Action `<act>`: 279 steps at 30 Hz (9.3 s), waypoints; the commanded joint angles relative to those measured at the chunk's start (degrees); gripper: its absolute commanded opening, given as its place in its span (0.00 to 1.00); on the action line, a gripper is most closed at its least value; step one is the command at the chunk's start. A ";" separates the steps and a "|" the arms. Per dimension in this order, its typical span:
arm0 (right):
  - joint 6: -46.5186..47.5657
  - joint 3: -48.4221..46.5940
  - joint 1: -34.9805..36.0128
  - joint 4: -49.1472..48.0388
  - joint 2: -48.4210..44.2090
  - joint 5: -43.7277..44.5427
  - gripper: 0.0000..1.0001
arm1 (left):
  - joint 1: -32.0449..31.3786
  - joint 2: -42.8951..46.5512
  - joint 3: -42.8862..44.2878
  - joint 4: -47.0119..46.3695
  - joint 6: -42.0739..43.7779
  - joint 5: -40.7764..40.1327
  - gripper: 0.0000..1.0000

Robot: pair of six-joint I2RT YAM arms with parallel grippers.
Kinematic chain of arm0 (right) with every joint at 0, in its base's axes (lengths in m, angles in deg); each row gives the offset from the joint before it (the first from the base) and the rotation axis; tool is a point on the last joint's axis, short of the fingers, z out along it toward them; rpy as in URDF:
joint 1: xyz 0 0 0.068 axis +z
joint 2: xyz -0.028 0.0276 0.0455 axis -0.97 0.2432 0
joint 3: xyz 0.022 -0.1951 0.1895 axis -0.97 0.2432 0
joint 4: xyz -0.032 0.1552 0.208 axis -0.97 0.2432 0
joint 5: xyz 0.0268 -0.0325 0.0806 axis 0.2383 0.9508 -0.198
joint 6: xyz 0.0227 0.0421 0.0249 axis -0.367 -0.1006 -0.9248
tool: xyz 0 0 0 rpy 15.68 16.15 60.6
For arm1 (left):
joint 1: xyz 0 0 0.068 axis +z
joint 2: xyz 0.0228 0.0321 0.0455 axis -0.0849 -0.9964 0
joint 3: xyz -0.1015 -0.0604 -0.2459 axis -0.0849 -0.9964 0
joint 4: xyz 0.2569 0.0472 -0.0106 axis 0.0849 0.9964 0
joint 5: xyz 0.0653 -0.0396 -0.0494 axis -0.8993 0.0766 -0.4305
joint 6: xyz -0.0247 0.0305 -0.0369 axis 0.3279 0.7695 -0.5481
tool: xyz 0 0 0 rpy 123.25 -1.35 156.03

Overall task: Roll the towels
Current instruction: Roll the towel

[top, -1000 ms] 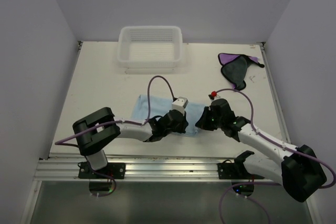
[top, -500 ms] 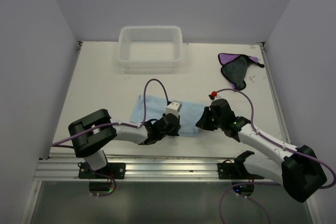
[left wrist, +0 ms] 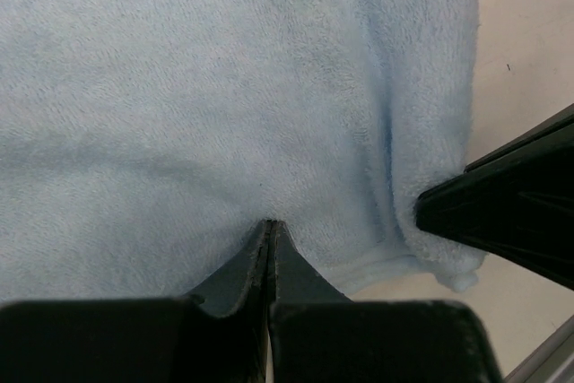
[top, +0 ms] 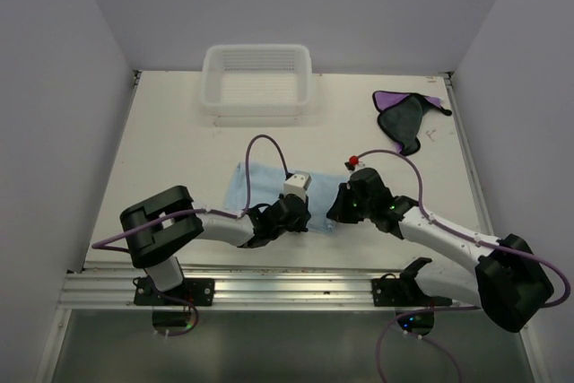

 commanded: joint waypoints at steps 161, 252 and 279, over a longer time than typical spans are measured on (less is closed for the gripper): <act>-5.08 -21.58 -5.77 9.38 18.19 6.29 0.47 | -7.77 -4.35 -2.42 -4.43 -14.01 -13.36 0.00; 1.95 -36.44 -6.39 9.65 39.46 8.31 0.16 | -7.68 8.65 -1.28 1.81 -5.05 -17.22 0.00; 2.48 -38.37 -5.60 11.23 40.08 7.70 0.18 | 1.28 -0.39 2.15 -20.33 6.65 -5.54 0.00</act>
